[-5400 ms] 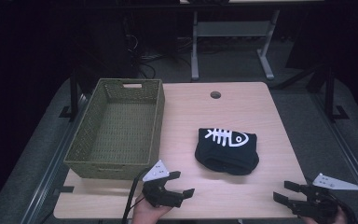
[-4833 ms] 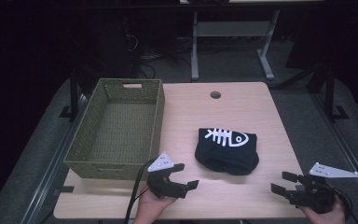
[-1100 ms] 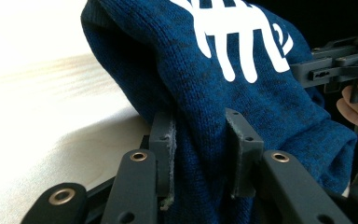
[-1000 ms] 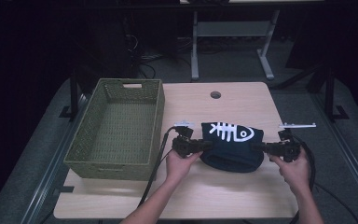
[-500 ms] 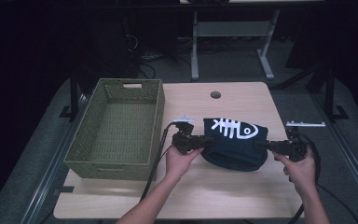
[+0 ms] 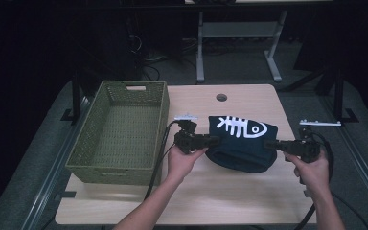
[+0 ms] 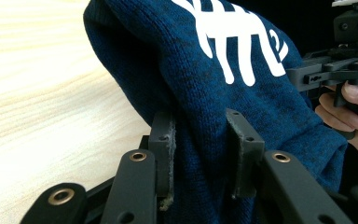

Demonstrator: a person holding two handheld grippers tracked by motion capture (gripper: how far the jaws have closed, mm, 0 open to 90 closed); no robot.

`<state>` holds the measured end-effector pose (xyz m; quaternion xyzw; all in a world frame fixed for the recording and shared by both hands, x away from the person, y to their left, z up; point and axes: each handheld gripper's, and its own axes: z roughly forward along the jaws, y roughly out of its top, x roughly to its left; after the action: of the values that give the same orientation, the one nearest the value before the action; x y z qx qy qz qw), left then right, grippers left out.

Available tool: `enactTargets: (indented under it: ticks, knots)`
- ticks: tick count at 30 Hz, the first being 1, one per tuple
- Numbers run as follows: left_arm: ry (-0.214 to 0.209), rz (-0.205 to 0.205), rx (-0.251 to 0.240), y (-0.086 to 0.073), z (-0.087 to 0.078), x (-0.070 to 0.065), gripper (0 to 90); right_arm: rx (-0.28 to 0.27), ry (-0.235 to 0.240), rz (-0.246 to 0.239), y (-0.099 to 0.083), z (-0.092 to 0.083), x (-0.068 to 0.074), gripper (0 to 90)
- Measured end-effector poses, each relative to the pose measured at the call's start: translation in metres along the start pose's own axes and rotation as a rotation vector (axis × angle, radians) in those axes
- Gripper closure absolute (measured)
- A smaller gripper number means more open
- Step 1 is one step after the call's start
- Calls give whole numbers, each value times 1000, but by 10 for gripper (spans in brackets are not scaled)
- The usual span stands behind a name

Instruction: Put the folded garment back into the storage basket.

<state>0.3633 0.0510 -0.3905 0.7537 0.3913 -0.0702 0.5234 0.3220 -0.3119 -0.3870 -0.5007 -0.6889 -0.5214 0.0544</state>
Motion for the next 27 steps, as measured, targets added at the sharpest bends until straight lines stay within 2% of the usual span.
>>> enactTargets:
  ticks: [13,20,27]
  knots:
    - [-17,-12,-27,10,-19,0,670,-21,54,0,11,-2,15,721]
    - [-16,-4,-31,18,-30,0,666,-28,78,-2,18,1,22,721]
    - [-15,-13,-43,21,-40,4,665,-31,95,-6,24,7,29,721]
